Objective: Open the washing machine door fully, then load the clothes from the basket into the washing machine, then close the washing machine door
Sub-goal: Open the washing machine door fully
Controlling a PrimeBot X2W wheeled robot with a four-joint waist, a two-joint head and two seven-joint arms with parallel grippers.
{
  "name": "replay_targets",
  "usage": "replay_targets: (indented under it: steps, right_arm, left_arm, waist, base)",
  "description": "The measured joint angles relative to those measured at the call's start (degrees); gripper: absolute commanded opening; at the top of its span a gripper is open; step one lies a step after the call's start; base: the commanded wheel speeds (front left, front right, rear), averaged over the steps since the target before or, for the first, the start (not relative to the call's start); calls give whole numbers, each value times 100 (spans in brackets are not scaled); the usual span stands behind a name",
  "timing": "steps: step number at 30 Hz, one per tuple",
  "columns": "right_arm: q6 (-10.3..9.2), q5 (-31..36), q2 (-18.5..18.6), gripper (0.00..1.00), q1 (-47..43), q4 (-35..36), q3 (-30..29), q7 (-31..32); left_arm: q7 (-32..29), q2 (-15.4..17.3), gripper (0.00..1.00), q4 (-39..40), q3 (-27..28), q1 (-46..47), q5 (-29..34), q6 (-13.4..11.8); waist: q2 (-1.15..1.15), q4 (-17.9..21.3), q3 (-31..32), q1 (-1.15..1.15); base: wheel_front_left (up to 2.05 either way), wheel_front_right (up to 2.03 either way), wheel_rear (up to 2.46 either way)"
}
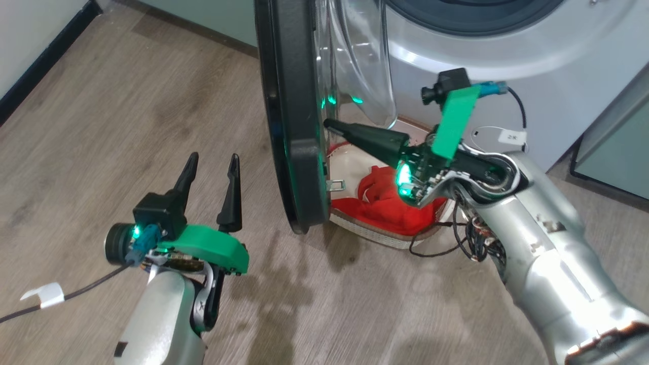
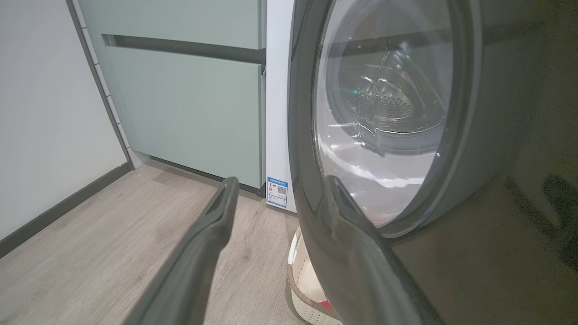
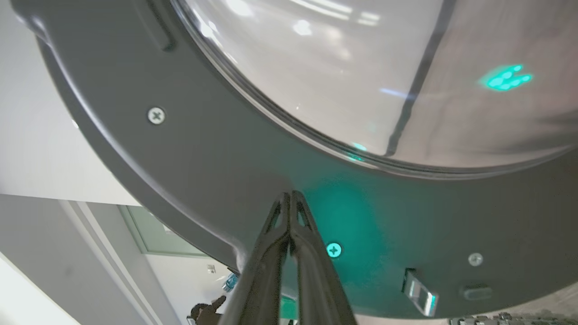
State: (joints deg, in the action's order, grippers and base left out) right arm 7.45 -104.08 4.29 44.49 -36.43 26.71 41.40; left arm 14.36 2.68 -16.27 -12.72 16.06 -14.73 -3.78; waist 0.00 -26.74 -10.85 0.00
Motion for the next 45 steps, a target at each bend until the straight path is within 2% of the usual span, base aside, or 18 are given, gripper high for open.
replay_targets:
  steps: [3,4,5,6,11,18,24,29,33,37,42,45]
  right_arm:
    - [0,-70,23,0,-293,304,-229,-127]
    - [0,-80,44,22,-433,428,-305,-198]
    - [0,-104,66,82,-589,559,-415,-277]
    - [0,-134,99,100,-743,697,-517,-345]
    - [-1,-126,271,100,-1512,1482,-1014,-738]
    - [-1,33,316,100,-2576,2443,-1511,-1291]
    - [-1,522,321,100,-3506,3092,-1815,-1957]
    - [-1,1087,246,100,-3906,3571,-2003,-2616]
    - [-1,2062,231,100,-3938,3606,-2078,-3401]
    - [-1,3351,253,100,-3906,3397,-2098,-4216]
    - [0,5671,300,100,-3561,3164,-2340,-5130]
    - [0,7005,280,100,-3268,3232,-2427,-5295]
  left_arm:
    - [0,0,100,5,2,-1,0,-2]
    - [0,0,100,5,2,-1,0,-2]
    - [0,0,100,5,2,-1,0,-2]
    - [0,1,100,7,7,-1,0,-3]
    - [1,13,100,14,25,-12,-16,-47]
    - [1,55,100,30,87,-155,-59,-54]
    - [1,107,100,59,171,-180,-99,-160]
    - [1,155,100,122,235,-286,-143,-240]
    - [0,192,100,152,255,-342,-143,-247]
    - [0,232,100,194,255,-344,-143,-253]
    - [-18,267,100,252,256,-372,-143,-297]
    - [-19,293,100,296,257,-431,-143,-325]
  waist:
    - [0,47,14,0]
    - [0,66,20,0]
    - [0,82,26,0]
    - [0,100,31,0]
    - [0,192,74,0]
    - [0,275,113,0]
    - [0,331,157,0]
    - [0,374,214,0]
    - [0,382,263,0]
    - [0,376,309,0]
    - [0,389,319,0]
    - [0,407,310,0]
  base:
    - [0,0,0]
    - [0,0,0]
    - [0,0,0]
    - [0,0,0]
    - [0,0,0]
    - [0,0,0]
    - [0,0,0]
    - [0,0,0]
    - [0,0,0]
    - [0,0,0]
    - [0,0,0]
    - [0,0,0]
